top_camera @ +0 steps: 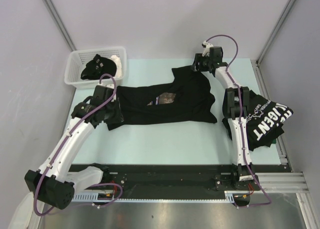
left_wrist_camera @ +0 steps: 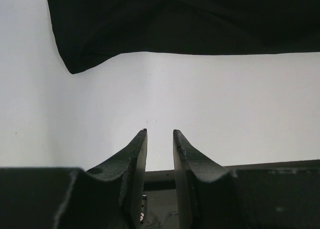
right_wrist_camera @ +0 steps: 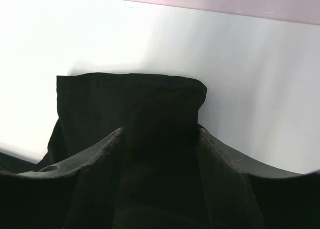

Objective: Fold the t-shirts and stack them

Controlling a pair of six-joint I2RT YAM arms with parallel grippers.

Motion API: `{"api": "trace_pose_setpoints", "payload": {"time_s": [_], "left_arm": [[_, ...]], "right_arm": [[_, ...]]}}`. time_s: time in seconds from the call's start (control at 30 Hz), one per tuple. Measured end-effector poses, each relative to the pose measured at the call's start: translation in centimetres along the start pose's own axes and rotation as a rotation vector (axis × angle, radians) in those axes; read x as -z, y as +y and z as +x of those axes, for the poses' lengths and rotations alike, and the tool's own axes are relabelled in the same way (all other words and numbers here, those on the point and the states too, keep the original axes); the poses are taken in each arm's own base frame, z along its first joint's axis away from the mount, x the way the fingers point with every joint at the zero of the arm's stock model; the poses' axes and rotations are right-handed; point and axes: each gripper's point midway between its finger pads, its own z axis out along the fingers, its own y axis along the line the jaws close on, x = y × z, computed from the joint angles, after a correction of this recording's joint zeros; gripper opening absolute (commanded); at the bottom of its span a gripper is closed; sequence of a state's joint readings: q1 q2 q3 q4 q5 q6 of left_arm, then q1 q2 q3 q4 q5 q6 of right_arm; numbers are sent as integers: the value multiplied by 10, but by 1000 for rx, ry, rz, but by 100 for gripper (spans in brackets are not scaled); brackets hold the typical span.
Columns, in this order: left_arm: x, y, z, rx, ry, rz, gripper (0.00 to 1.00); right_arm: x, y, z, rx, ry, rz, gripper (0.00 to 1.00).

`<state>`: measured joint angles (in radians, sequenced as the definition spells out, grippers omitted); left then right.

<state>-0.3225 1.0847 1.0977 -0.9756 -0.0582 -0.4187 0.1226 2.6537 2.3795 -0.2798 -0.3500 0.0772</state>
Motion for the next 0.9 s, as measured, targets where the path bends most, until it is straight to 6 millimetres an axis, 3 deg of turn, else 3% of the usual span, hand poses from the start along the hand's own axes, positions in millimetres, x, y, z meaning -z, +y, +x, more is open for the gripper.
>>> {"api": "trace_pose_setpoints", "payload": {"time_s": [0.17, 0.2, 0.33, 0.37, 0.67, 0.77, 0.87, 0.9], "left_arm": [[0, -2, 1, -5, 3, 2, 33], [-1, -2, 1, -6, 4, 2, 33], [-3, -3, 2, -12, 13, 2, 32], [-3, -4, 3, -13, 15, 2, 32], [-18, -3, -6, -22, 1, -34, 32], [-36, 1, -14, -34, -2, -79, 32], [-64, 4, -19, -58, 25, -133, 39], [-75, 4, -21, -67, 38, -147, 47]], "right_arm": [[-3, -2, 3, -1, 3, 2, 37], [-3, -2, 3, -3, 0, 4, 28], [-3, -3, 1, -7, -6, 13, 14], [-3, -4, 1, -7, -7, 16, 1], [-3, -7, 5, -17, 0, 32, 0], [-1, -7, 13, -25, 21, 35, 0], [7, -5, 19, -30, 47, 38, 0], [9, -4, 18, -30, 49, 39, 0]]}}
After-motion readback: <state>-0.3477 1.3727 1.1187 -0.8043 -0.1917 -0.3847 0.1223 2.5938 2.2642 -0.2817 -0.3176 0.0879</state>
